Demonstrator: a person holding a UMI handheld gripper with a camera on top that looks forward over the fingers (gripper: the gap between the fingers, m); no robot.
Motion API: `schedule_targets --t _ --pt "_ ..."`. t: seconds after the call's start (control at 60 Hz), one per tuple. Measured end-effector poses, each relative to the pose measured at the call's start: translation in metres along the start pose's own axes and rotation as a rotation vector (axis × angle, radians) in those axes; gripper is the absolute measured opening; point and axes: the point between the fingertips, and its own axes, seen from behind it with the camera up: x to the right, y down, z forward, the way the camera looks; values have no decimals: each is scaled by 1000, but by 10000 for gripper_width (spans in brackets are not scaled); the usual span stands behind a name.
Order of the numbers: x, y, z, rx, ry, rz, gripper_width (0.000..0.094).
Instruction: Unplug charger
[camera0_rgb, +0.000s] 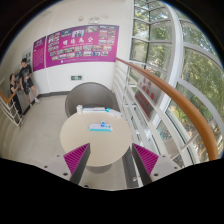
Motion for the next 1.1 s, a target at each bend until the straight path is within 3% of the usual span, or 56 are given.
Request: schedule_targets --t 0.217,0.367,0.55,0.783,1.1 --pt "9 22 16 -18 17 30 861" --pt "6 40 49 16 9 61 859" --pt "-22 56 139 91 -30 93 861" --pt "-57 8 302 230 -42 71 853" --pt "-63 5 499 99 29 91 782"
